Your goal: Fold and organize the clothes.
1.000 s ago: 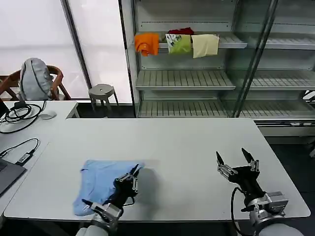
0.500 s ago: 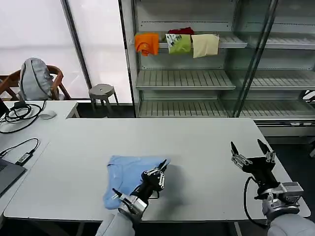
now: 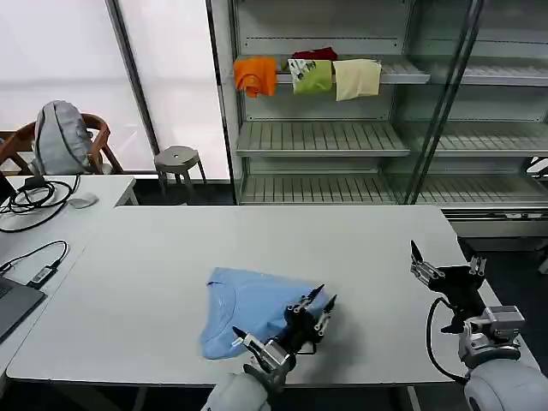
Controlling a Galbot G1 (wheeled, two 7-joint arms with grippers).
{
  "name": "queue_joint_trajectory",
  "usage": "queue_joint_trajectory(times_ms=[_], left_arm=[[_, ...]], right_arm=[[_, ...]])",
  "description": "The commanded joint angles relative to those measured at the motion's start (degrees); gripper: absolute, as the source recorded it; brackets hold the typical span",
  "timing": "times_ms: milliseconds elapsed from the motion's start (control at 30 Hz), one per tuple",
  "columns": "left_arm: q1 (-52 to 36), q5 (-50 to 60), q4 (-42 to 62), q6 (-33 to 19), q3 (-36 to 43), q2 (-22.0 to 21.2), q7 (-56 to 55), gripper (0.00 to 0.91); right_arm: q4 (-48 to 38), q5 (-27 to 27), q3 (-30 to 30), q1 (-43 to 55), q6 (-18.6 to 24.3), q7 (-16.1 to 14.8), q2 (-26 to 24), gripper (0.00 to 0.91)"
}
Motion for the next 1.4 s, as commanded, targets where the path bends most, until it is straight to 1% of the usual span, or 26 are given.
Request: queue_joint_trajectory(times_ms=[33,100,133,200,233,300,333,367,400,433,467,533,567,633,667,700,767,900,1033,1167,1400], left_arm=[[-2.16,-17.17,-0.18,2.83,3.99,-5.35,-5.30,0.907],[-2.33,-15.62,-0.32,2.25,1.60,-5.54,-4.82,0.907],[-1.92,-14.60,-1.61,2.20,-1.24,-5.39,-4.80,0.907],[-0.74,-11.98,-4.12,2.23,-5.57,-3.90,-4.17,0.907],[0.76,-9.95,-6.35,1.01,-10.38,-2.28,-3.08,0.907],[2.69,-5.66,-8.93,-0.74,-14.86,-0.07,-2.52,0.907],[5.52,-3.48,-10.11,-4.24,-18.96,1.68,-1.58,0.907],[6.85,-2.78,-10.45,-4.74,-22.11,2.28,-1.12,0.907],[8.21,-1.85,-10.56,-7.34,-26.41,3.28,-0.46,0.907],[10.27,-2.18,-10.77,-9.91,-32.22,4.00,0.21,0.907],[11.26,-3.04,-10.92,-10.69,-35.59,4.35,0.39,0.907],[13.25,-7.12,-11.11,-11.60,-42.03,5.03,0.96,0.907],[13.96,-9.58,-10.90,-12.00,-47.86,5.29,2.10,0.907],[15.23,-11.75,-9.76,-13.93,-52.93,5.78,3.89,0.907],[15.45,-12.13,-9.03,-14.20,-53.97,5.84,4.06,0.907],[15.70,-12.22,-7.85,-16.40,-56.22,6.05,4.73,0.907],[16.03,-12.26,-5.99,-18.11,-57.84,6.19,4.97,0.907],[15.35,-12.25,-3.58,-20.65,-59.25,6.21,4.96,0.907],[14.53,-11.82,-3.07,-21.91,-57.92,5.94,4.83,0.907],[13.32,-10.18,-2.52,-23.00,-55.07,5.11,4.79,0.907],[11.76,-7.90,-0.35,-24.03,-52.65,4.14,4.83,0.907]], right_arm=[[-3.05,-3.44,-4.22,4.83,0.69,0.06,0.03,0.907],[-3.51,-3.51,-4.67,5.33,0.85,0.04,0.03,0.907],[-3.69,-3.53,-4.89,5.64,0.94,0.01,-0.03,0.907],[-3.92,-3.52,-5.32,6.21,0.93,-0.03,-0.06,0.907],[-4.12,-3.59,-5.63,6.58,0.94,-0.15,-0.04,0.907],[-4.87,-4.38,-6.24,7.61,1.50,-0.38,0.03,0.907],[-5.60,-5.00,-6.58,7.95,2.45,-0.72,0.09,0.907],[-6.19,-6.06,-6.78,8.71,2.86,-1.16,0.21,0.907],[-6.55,-6.42,-6.83,9.00,3.05,-1.58,0.23,0.907],[-7.65,-7.04,-6.97,9.71,4.50,-2.68,0.21,0.907],[-8.25,-7.16,-6.93,9.86,5.17,-3.23,0.16,0.907],[-10.79,-7.19,-6.71,10.39,8.79,-5.30,-0.13,0.907],[-11.59,-7.16,-6.68,10.56,9.24,-5.69,-0.21,0.907],[-13.34,-7.04,-6.71,10.95,10.65,-7.10,-0.10,0.907],[-13.71,-7.04,-6.89,11.04,11.13,-7.31,-0.03,0.907],[-14.51,-6.97,-7.46,11.52,11.55,-7.78,0.36,0.907],[-14.97,-6.97,-8.58,11.85,12.01,-8.09,0.67,0.907],[-15.85,-7.48,-13.82,13.19,12.74,-7.45,1.79,0.907],[-17.60,-8.20,-16.39,14.17,13.64,-7.23,3.06,0.907],[-19.28,-10.02,-16.94,14.14,14.31,-7.63,3.47,0.907],[-20.07,-10.46,-15.12,12.70,16.67,-8.40,2.51,0.907]])
